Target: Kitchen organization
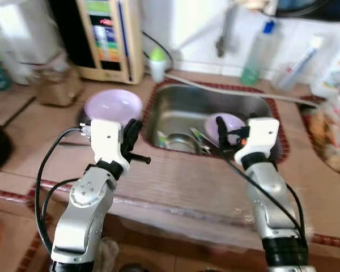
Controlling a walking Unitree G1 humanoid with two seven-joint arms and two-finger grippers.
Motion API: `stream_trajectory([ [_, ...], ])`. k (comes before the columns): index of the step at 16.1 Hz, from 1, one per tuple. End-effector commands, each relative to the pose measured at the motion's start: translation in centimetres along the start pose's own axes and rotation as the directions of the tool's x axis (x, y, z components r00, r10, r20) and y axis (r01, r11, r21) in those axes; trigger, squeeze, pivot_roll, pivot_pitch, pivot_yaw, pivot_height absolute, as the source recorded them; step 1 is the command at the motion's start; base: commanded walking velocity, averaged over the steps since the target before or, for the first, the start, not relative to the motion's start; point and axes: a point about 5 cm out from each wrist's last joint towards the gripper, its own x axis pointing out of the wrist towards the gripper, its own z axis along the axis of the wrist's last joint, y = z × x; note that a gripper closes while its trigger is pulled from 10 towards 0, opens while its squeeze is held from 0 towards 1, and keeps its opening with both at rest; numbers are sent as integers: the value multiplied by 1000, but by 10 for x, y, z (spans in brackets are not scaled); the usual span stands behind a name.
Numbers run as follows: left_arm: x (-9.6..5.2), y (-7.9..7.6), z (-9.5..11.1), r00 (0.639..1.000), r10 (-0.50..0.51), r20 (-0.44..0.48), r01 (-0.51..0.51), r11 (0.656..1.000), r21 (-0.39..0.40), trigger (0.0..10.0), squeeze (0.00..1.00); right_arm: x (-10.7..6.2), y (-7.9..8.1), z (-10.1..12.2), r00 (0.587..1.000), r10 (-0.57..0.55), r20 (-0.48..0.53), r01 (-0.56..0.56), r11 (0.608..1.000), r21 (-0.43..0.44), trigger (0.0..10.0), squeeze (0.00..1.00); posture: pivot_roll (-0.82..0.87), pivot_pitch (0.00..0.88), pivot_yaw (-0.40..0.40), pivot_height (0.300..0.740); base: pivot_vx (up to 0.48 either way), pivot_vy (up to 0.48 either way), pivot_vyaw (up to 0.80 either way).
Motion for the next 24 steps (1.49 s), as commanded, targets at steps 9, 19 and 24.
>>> stream_trajectory([
  [9, -1, -4, 4, 998, -53, 16, 53, 998, 25, 10000, 0, 5, 5, 3, 1000, 17, 5, -17, 1000, -1, 10000, 0, 60, 16, 20, 740, 0, 133, 0],
  [19, 1, -9, 7, 996, -89, 29, 89, 996, 1, 10000, 0, 8, 4, 4, 1000, 19, 13, -19, 1000, -8, 10000, 0, 57, 10, 21, 740, 0, -183, -271],
  [24, 2, -9, 8, 997, -66, 45, 66, 998, 5, 10000, 0, 7, 8, 4, 999, 45, 13, -45, 999, -4, 10000, 0, 58, 10, 20, 740, 0, -354, 0],
])
